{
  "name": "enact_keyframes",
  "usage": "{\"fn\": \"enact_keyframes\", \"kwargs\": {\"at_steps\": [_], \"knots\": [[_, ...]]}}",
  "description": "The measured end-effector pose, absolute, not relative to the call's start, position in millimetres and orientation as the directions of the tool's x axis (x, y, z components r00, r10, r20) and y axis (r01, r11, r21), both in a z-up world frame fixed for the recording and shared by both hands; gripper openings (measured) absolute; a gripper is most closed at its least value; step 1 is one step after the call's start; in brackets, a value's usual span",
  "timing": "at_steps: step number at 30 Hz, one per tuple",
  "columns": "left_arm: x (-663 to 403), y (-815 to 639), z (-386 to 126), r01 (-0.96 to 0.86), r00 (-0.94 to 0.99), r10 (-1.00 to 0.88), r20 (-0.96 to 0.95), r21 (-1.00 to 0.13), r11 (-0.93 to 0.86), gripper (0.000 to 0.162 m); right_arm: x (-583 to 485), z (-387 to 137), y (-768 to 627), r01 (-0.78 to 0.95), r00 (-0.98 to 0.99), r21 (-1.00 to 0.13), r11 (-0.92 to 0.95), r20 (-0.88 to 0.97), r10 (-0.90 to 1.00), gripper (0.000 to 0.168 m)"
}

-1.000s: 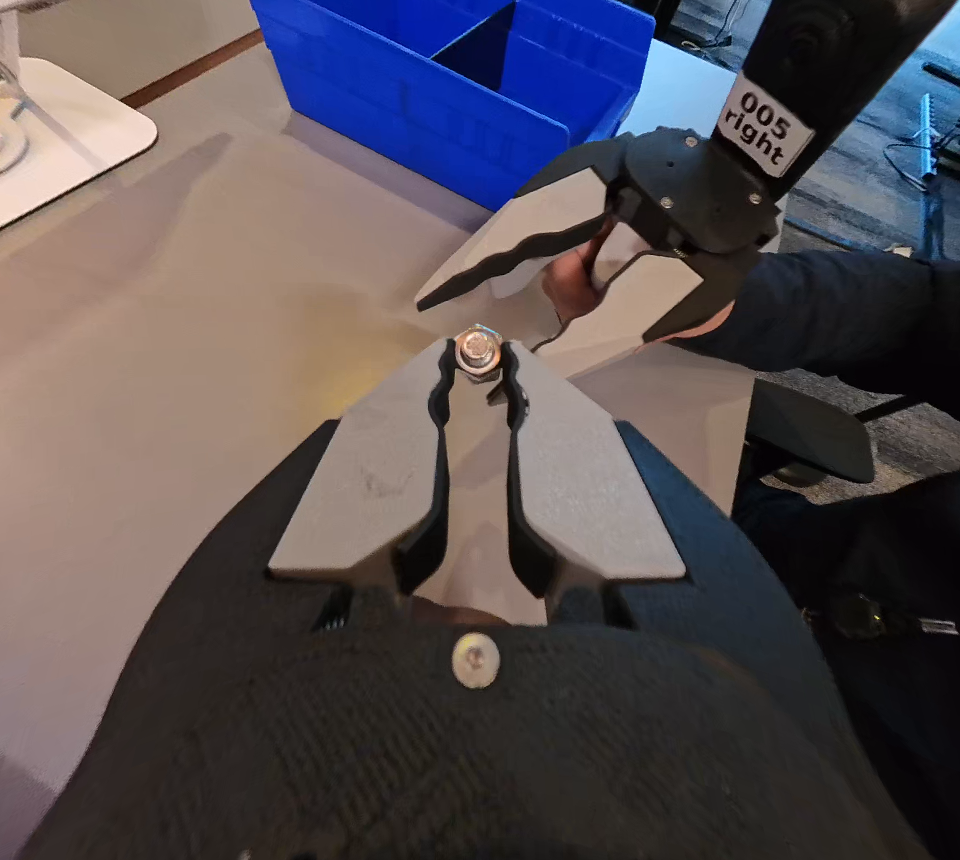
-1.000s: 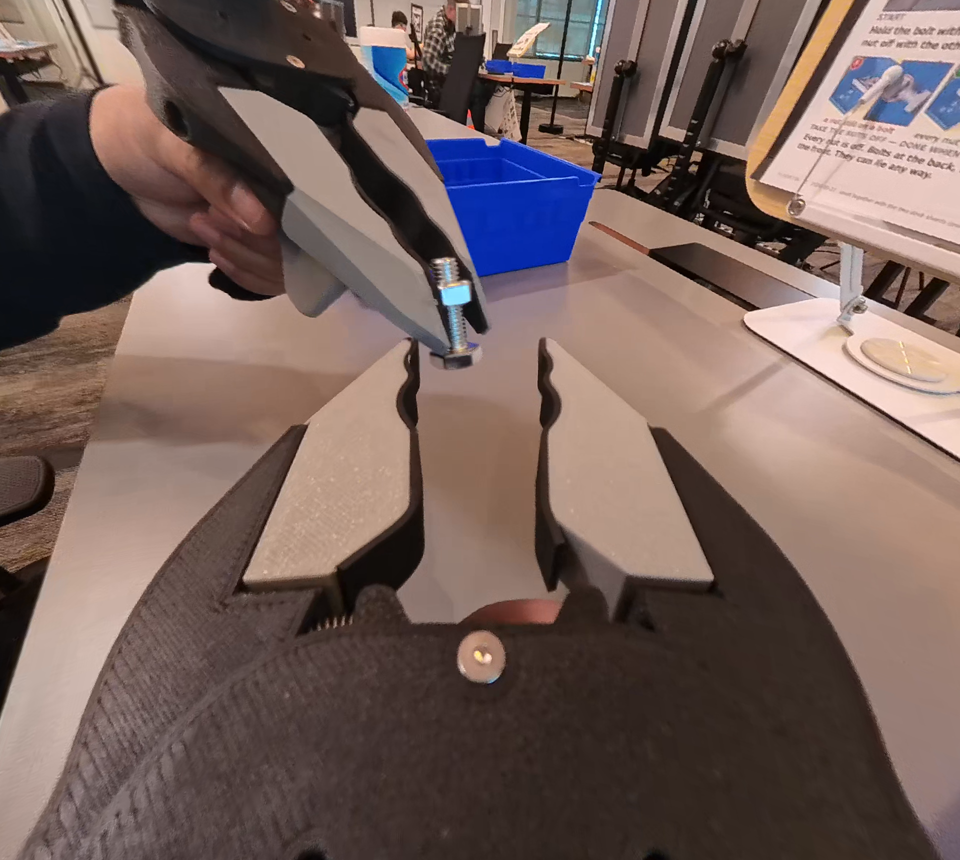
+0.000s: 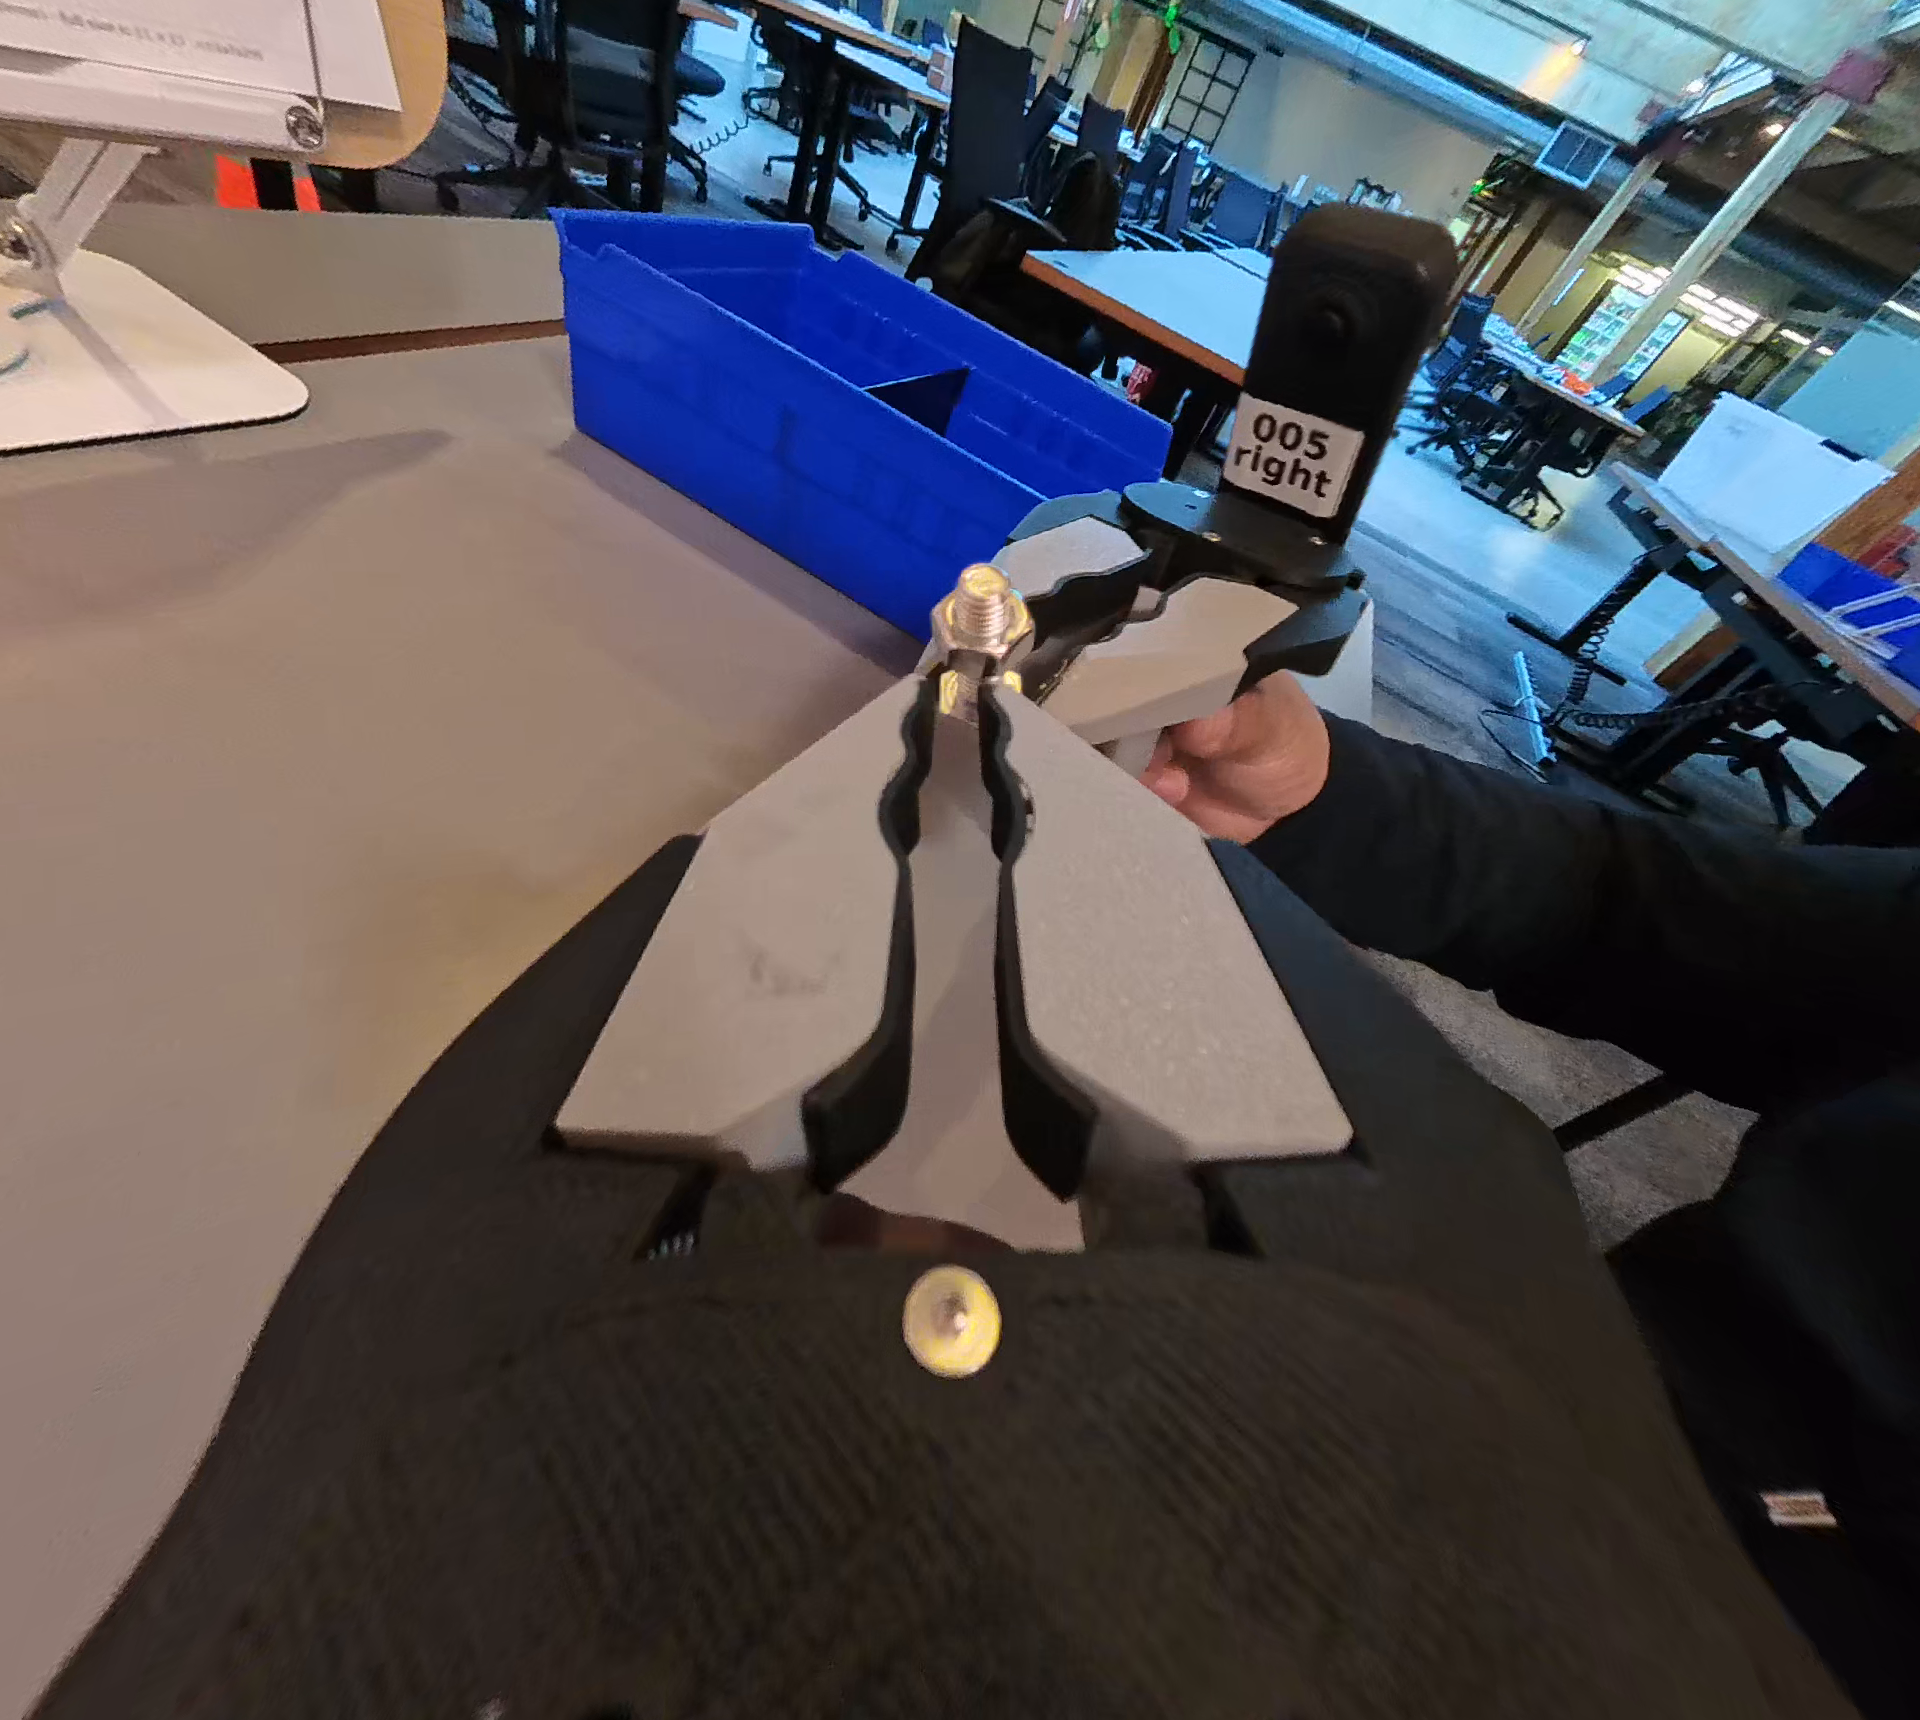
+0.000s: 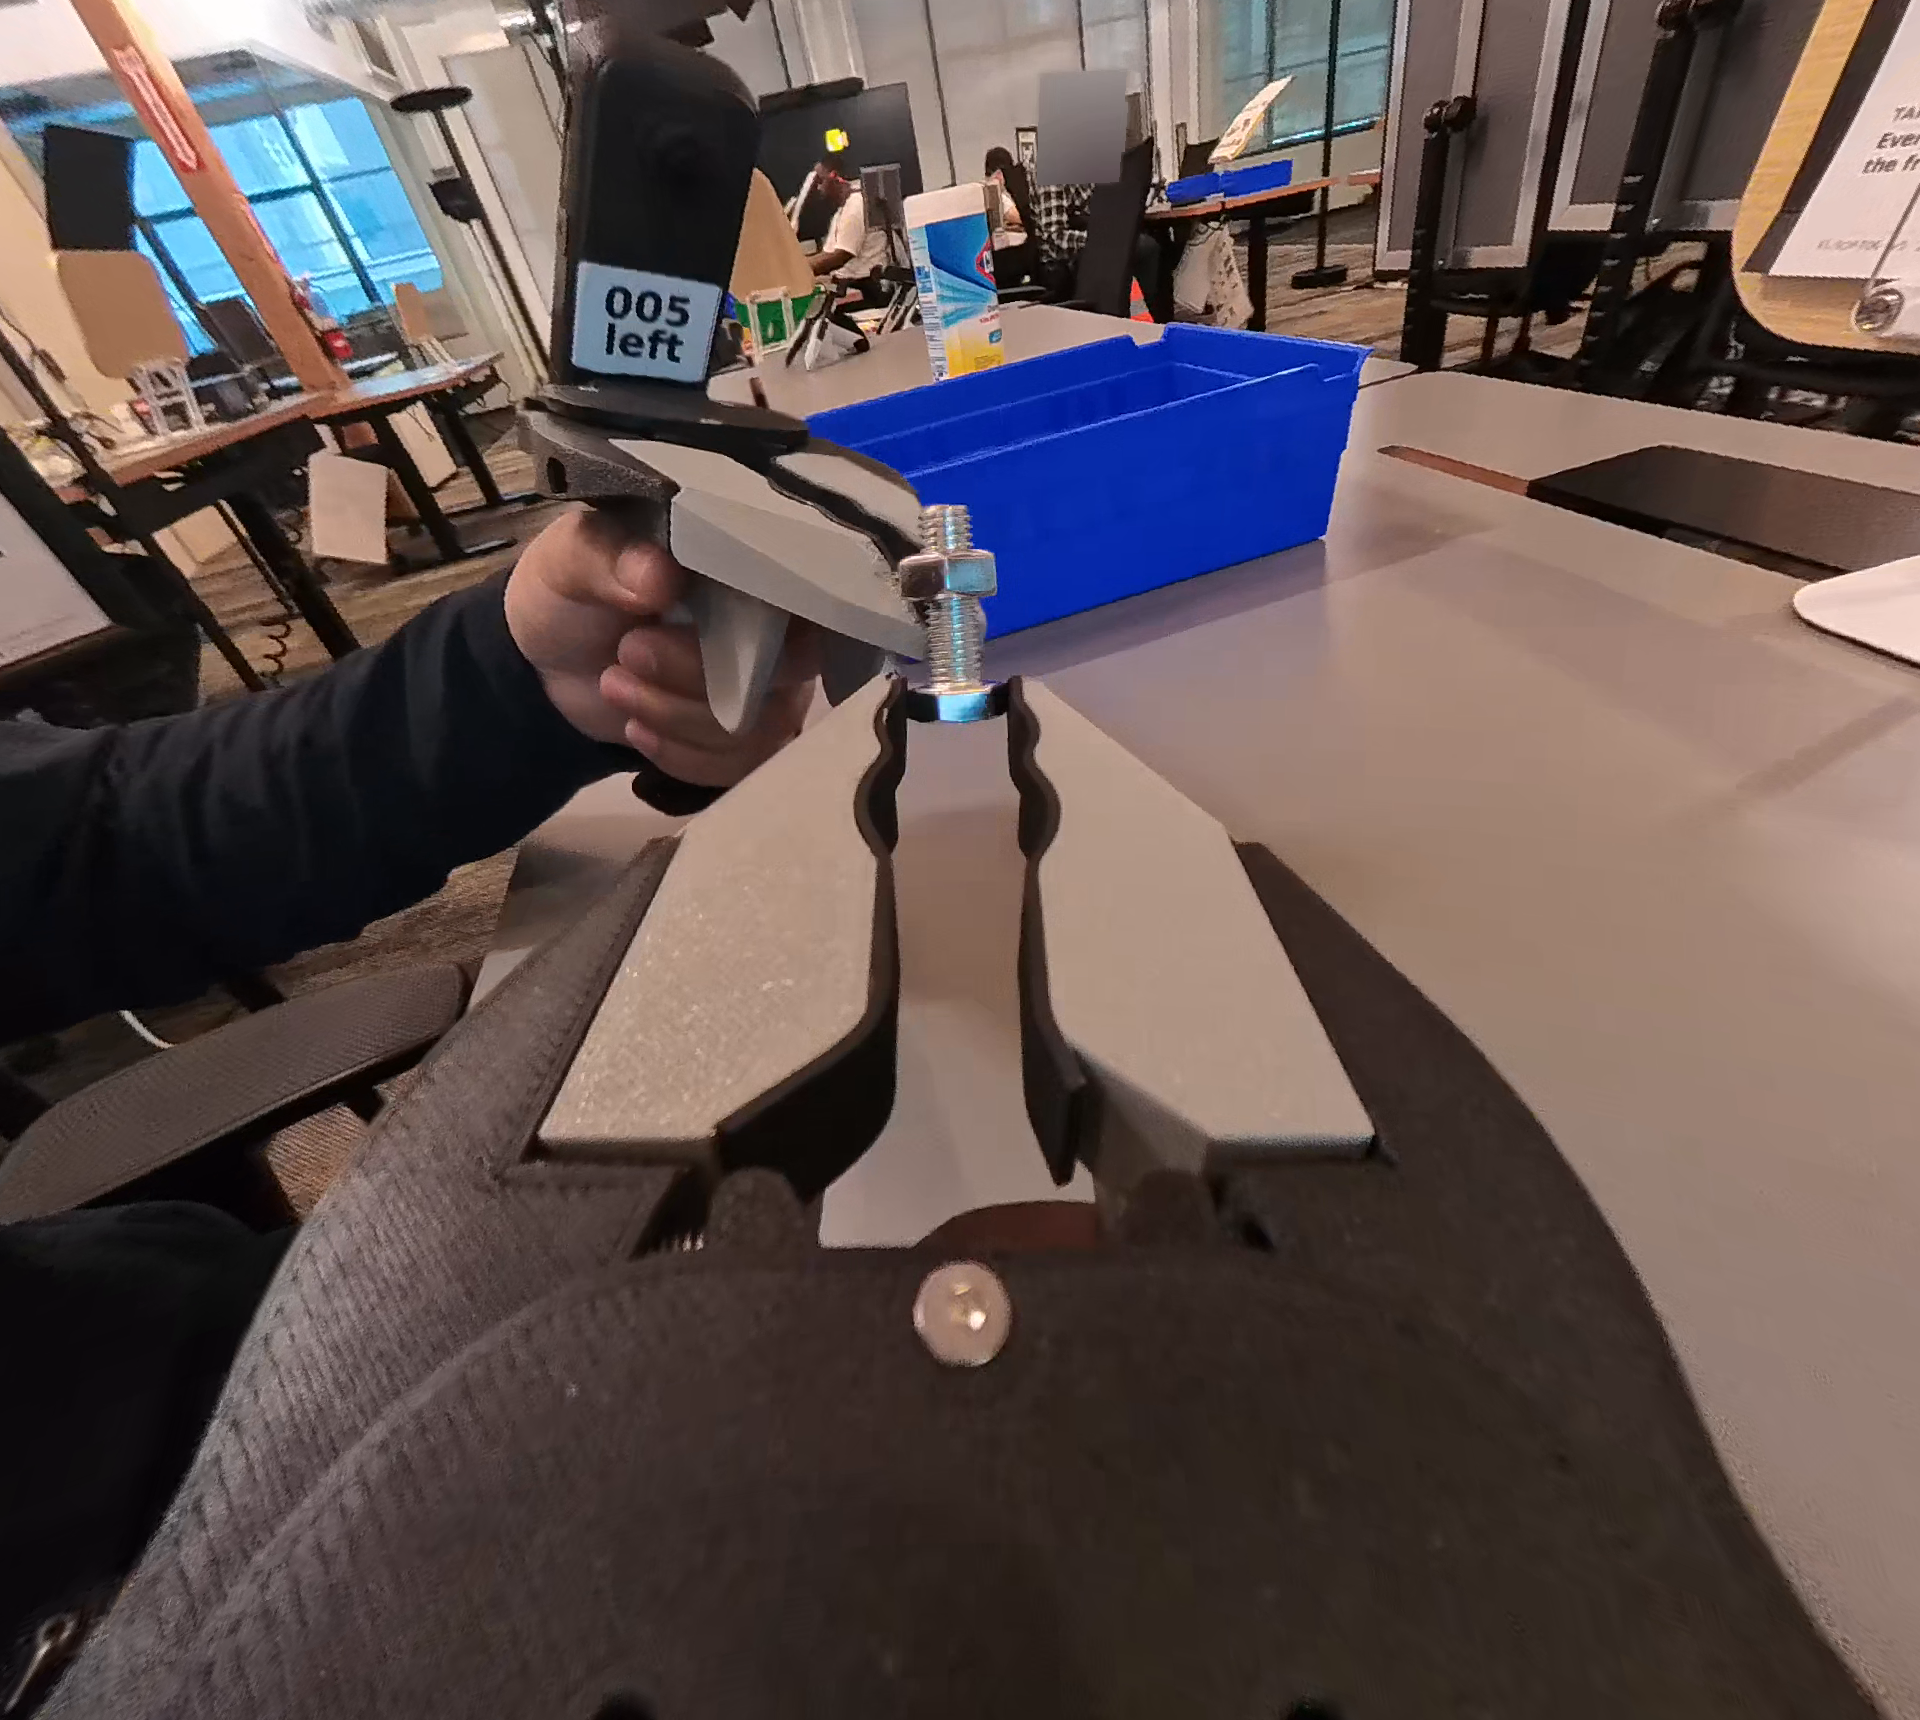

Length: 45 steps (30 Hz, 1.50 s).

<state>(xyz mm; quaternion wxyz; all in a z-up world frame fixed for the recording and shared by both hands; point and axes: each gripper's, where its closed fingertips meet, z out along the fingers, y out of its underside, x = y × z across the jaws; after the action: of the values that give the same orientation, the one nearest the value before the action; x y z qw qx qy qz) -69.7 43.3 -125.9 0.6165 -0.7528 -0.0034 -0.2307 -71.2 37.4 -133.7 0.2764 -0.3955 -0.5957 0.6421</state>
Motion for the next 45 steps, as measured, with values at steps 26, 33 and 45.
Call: {"fn": "enact_keyframes", "kwargs": {"at_steps": [26, 33, 45], "knots": [[-59.5, 45.6, -115.6, 0.340, 0.854, -0.362, 0.374, -0.927, -0.156, 0.015, -63.8, -122.3, 32.5, 0.146, -0.625, -0.947, -0.287, -0.313, 0.715, 0.016], [-52.8, 45.5, -114.4, 0.314, 0.855, -0.384, 0.348, -0.937, -0.152, 0.007, -62.3, -123.2, 28.9, 0.169, -0.645, -0.940, -0.298, -0.334, 0.687, 0.016], [-56.9, 46.8, -122.6, 0.242, 0.890, -0.345, 0.297, -0.951, -0.194, 0.007, -66.9, -131.6, 28.8, 0.223, -0.629, -0.923, -0.314, -0.382, 0.677, 0.021]]}}
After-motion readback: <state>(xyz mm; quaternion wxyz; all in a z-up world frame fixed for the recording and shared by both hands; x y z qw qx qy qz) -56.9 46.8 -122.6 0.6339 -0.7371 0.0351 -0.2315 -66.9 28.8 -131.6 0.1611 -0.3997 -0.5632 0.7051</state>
